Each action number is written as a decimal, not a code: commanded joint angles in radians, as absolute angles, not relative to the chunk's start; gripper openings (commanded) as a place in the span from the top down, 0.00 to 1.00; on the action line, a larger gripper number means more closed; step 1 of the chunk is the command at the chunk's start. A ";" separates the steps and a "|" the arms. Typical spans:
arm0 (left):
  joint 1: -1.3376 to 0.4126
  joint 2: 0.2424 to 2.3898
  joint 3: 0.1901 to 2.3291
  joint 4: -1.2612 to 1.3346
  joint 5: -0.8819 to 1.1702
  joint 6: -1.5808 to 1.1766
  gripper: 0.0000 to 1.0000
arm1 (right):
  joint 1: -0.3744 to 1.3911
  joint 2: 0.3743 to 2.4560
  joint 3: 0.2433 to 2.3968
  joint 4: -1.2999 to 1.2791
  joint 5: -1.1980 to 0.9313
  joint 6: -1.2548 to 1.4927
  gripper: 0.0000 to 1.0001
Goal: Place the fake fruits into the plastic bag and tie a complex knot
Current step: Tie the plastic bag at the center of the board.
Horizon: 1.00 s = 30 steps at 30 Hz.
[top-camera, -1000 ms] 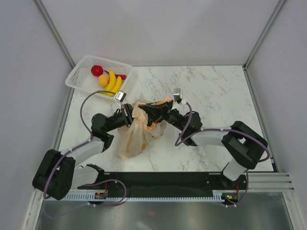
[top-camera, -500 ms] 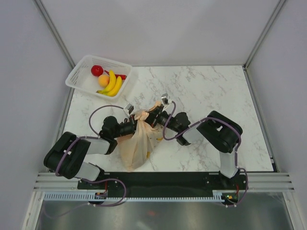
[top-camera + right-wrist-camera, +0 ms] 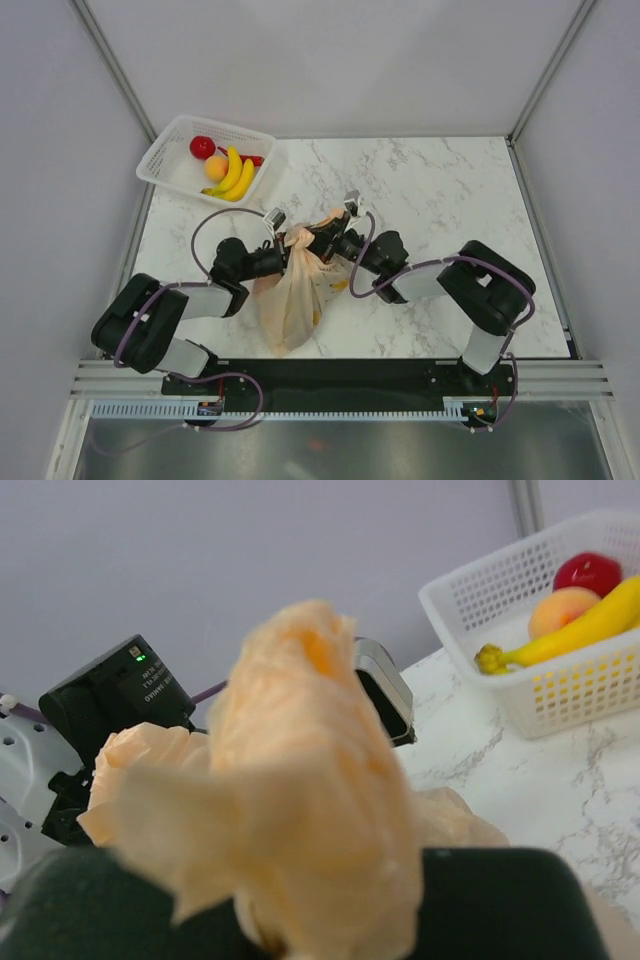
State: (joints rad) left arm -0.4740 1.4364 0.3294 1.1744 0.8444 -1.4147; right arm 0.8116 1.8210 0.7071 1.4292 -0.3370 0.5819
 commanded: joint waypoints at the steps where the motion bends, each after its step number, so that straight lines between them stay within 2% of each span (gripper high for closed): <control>1: -0.506 1.442 0.457 1.646 0.917 -1.459 0.83 | 0.876 1.711 0.672 1.359 -0.401 0.431 1.00; 6: -0.511 1.454 0.512 1.638 0.937 -1.466 0.83 | 0.890 1.591 0.638 1.209 -0.354 0.333 1.00; 15: -0.597 1.590 0.552 1.628 0.942 -1.402 0.82 | 0.900 1.543 0.566 1.105 -0.276 0.315 1.00; 22: -0.612 1.664 0.584 1.643 0.956 -1.382 0.83 | 0.905 1.436 0.552 0.834 -0.189 0.291 1.00; 30: -0.630 1.667 0.637 1.634 0.983 -1.411 0.83 | 0.907 1.324 0.488 0.769 -0.117 0.291 1.00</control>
State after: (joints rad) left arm -0.6010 1.6749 0.5503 1.2640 0.9722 -1.4155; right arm 0.8558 1.3312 0.5137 0.9253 -0.0231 0.2821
